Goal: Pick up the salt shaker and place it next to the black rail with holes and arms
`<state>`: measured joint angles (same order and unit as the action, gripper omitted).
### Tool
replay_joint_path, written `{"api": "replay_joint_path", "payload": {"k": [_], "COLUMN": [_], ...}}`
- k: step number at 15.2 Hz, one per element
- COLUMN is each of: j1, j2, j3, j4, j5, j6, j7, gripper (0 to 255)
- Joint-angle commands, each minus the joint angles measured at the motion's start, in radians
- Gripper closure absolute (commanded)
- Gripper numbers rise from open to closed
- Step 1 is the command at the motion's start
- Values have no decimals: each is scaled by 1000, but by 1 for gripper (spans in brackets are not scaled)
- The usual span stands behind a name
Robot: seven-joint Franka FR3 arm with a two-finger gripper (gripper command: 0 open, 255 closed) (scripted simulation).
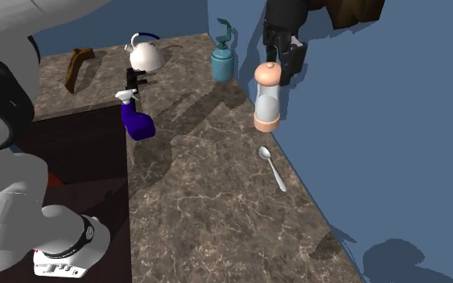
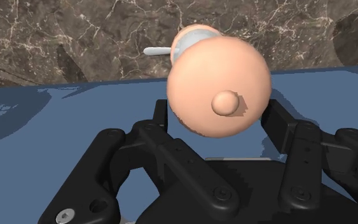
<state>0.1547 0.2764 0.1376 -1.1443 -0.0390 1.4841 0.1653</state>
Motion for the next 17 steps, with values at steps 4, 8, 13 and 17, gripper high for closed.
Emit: {"api": "replay_joint_path", "payload": {"k": [4, 8, 13, 17], "j1": [38, 77, 127, 167], "j2": [-112, -202, -288, -337], "j3": [27, 59, 106, 149], "j4": [-146, -264, -367, -422], "j5": [6, 14, 25, 34], "j6": [33, 61, 79, 85], "j7": [70, 144, 243, 327], "gripper": [255, 255, 255, 255]}}
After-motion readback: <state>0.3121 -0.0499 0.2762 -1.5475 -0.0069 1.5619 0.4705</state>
